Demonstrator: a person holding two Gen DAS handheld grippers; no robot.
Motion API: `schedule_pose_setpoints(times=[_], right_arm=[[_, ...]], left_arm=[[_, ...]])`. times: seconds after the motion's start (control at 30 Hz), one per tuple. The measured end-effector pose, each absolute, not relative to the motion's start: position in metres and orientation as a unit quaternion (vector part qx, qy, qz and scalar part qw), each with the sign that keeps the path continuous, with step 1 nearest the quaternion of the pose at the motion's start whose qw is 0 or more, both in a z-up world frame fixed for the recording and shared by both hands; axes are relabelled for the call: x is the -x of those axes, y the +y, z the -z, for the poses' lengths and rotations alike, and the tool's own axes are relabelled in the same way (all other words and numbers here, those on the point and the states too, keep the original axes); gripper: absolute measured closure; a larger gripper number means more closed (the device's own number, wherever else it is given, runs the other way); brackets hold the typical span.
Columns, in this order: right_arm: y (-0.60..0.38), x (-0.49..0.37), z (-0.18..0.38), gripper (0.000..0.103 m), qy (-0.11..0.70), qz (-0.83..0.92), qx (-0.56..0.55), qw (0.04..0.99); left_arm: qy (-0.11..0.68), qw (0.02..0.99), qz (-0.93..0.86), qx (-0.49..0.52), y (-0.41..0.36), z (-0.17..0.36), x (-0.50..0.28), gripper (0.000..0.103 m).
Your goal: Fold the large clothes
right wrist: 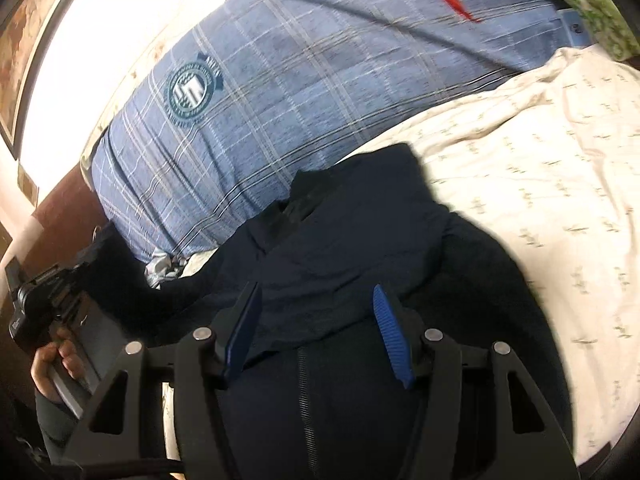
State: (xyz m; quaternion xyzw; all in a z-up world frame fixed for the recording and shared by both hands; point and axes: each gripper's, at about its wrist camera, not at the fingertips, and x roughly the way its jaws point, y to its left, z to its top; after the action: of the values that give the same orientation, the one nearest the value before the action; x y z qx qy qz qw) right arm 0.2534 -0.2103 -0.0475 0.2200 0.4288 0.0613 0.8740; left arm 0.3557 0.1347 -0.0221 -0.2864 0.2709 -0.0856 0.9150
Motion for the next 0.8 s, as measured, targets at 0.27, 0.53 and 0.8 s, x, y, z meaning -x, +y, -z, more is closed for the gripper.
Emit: schedule_pose_setpoints(times=[0.27,0.53,0.8], right_arm=[[-0.268,-0.232,0.041,0.044,0.417,-0.010,-0.231,0.879],[-0.272,-0.240,0.040,0.042,0.417,-0.023,-0.227,0.880],[-0.202,-0.288,0.045,0.032,0.456,-0.135,-0.149,0.867]], left_arm=[[0.369,0.900,0.158,0.172,-0.035,0.089,-0.365,0.091],[0.370,0.901,0.217,0.060,-0.086,0.115,-0.325,0.016],[0.288,0.926,0.186,0.158,0.025,0.062,-0.269,0.000]])
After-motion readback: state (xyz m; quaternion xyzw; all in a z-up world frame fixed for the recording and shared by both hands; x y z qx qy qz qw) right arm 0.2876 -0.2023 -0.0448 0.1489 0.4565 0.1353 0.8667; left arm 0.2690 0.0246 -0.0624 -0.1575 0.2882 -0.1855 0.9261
